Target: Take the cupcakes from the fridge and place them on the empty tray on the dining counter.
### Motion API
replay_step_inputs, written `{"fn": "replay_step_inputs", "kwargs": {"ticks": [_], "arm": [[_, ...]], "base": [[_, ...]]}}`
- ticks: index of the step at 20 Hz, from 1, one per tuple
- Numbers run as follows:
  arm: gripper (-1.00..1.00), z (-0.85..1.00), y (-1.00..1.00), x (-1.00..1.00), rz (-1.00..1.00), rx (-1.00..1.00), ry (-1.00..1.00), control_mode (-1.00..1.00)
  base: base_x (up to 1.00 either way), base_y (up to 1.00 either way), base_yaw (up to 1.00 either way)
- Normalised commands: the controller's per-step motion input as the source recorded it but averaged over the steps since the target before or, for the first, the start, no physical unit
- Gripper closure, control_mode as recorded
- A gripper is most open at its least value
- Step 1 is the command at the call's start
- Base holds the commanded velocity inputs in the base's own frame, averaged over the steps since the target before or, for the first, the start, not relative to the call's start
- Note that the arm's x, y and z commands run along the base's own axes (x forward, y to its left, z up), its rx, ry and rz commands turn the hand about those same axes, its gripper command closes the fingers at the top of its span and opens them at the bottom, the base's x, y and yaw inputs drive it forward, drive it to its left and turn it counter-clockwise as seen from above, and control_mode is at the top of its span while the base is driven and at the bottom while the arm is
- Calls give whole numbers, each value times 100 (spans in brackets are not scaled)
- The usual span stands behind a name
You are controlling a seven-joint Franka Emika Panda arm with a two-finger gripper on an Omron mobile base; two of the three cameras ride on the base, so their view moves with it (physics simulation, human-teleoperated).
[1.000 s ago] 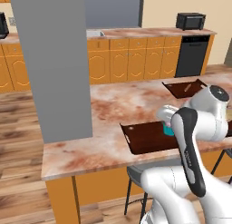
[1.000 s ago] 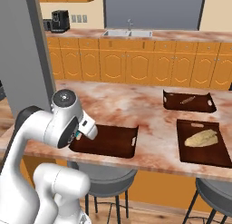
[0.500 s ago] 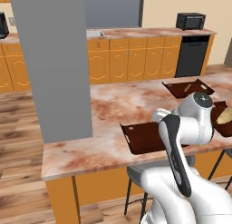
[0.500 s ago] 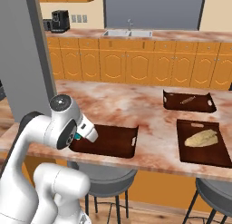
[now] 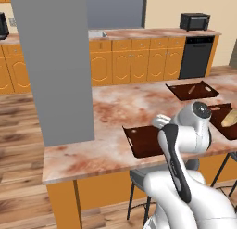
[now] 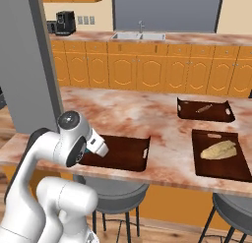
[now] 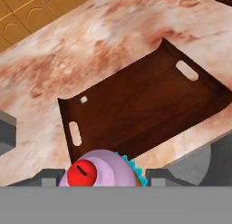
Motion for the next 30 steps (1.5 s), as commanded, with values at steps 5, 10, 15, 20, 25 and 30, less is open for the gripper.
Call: {"fn": "replay_step_inputs", "kwargs": {"ticks": [5, 10, 15, 20, 25, 30], "arm": [[100, -31, 0, 30, 0, 0, 0, -100], [100, -17, 3, 22, 0, -5, 0, -100], [100, -17, 0, 17, 0, -3, 0, -100], [100, -19, 0, 3, 0, -1, 0, -100], [100, -35, 0, 1, 0, 0, 1, -100], [100, -42, 0, 3, 0, 0, -1, -100]], "base": [[0, 0, 0], [0, 0, 0], [0, 0, 0], [0, 0, 0], [0, 0, 0], [0, 0, 0]]}}
